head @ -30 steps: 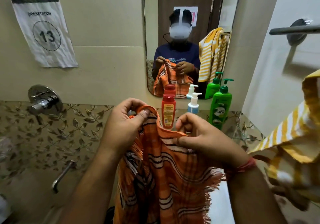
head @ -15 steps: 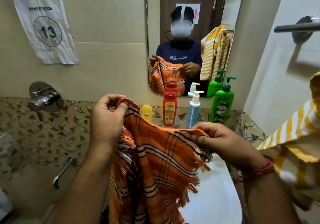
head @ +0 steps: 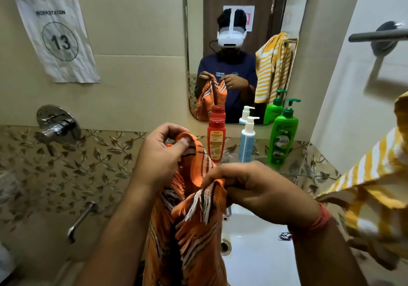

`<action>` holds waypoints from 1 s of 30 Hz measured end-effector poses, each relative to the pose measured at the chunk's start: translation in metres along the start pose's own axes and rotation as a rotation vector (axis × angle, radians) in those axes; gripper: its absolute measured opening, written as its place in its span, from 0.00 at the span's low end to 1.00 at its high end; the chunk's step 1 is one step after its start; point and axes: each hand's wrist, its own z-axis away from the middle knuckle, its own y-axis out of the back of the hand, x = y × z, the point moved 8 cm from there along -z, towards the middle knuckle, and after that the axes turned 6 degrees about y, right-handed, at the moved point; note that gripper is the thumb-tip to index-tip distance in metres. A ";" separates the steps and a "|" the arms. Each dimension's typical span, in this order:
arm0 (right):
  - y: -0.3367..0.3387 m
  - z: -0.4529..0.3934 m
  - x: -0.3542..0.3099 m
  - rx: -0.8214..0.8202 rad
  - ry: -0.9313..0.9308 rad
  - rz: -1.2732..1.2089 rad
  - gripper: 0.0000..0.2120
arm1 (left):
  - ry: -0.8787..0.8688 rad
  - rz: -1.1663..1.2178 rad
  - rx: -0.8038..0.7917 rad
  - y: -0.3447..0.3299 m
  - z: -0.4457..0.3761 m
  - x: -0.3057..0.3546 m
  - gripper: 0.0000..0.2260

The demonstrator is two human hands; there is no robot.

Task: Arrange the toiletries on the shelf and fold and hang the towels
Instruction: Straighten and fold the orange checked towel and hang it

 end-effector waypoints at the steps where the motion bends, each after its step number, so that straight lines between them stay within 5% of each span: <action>1: 0.003 -0.004 -0.004 0.046 0.030 0.155 0.15 | -0.008 -0.009 -0.026 -0.003 0.002 0.002 0.06; 6: 0.013 -0.012 -0.023 0.281 0.192 0.501 0.06 | -0.009 -0.028 -0.187 -0.020 0.010 0.006 0.06; 11: 0.006 -0.018 -0.020 0.299 0.175 -0.279 0.10 | -0.046 -0.004 -0.312 -0.032 0.013 0.009 0.04; 13: 0.004 -0.017 -0.008 0.371 0.085 -0.279 0.07 | 0.002 0.065 -0.339 -0.034 0.016 0.010 0.03; 16: 0.004 -0.013 0.002 0.489 0.021 -0.167 0.10 | 0.083 0.175 -0.336 -0.035 0.020 0.008 0.17; 20: 0.016 -0.005 -0.010 0.732 0.277 -0.312 0.06 | 0.147 0.388 -0.338 -0.035 0.021 0.006 0.30; 22: 0.013 -0.007 -0.004 0.725 0.254 -0.318 0.04 | 0.170 0.484 -0.380 -0.039 0.021 0.008 0.33; 26: -0.015 -0.021 0.016 0.463 0.068 -0.249 0.05 | 0.084 0.463 -0.428 -0.040 0.021 0.016 0.35; 30: -0.005 -0.011 0.019 0.640 0.035 -0.214 0.05 | -0.026 0.223 -0.335 -0.031 0.019 0.016 0.32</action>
